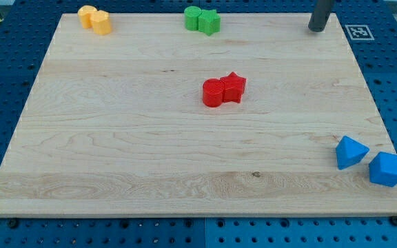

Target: Separate the red circle from the red star

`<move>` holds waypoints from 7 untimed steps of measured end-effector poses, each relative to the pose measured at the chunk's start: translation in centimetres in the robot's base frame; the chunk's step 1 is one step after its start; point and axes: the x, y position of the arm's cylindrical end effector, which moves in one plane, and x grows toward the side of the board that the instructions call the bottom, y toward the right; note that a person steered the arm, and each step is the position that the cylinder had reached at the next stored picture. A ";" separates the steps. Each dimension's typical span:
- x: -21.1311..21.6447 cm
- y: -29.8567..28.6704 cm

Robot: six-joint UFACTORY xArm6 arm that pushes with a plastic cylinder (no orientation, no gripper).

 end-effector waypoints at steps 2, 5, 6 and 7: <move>7.6 -2.8; 22.1 -11.0; 20.9 -15.5; 19.1 -19.6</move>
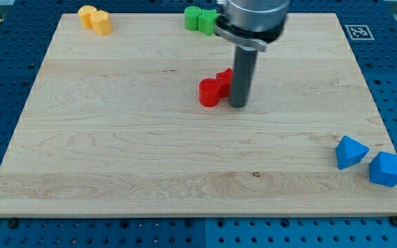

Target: Separate the red circle from the red star

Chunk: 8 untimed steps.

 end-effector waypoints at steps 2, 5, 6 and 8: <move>-1.2 -7.0; -6.0 -15.0; -6.0 -18.5; -3.4 -20.8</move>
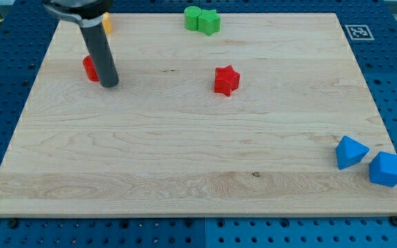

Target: Separate the red circle from the red star

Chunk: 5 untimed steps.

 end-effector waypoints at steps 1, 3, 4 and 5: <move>0.6 -0.8; 0.1 -4.4; -0.5 -4.3; -2.0 -4.3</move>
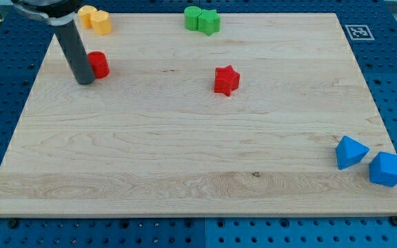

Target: Separate the red circle from the red star

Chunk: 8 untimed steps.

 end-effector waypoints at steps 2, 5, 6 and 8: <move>-3.0 0.0; -1.4 1.6; -3.3 1.7; -7.4 1.7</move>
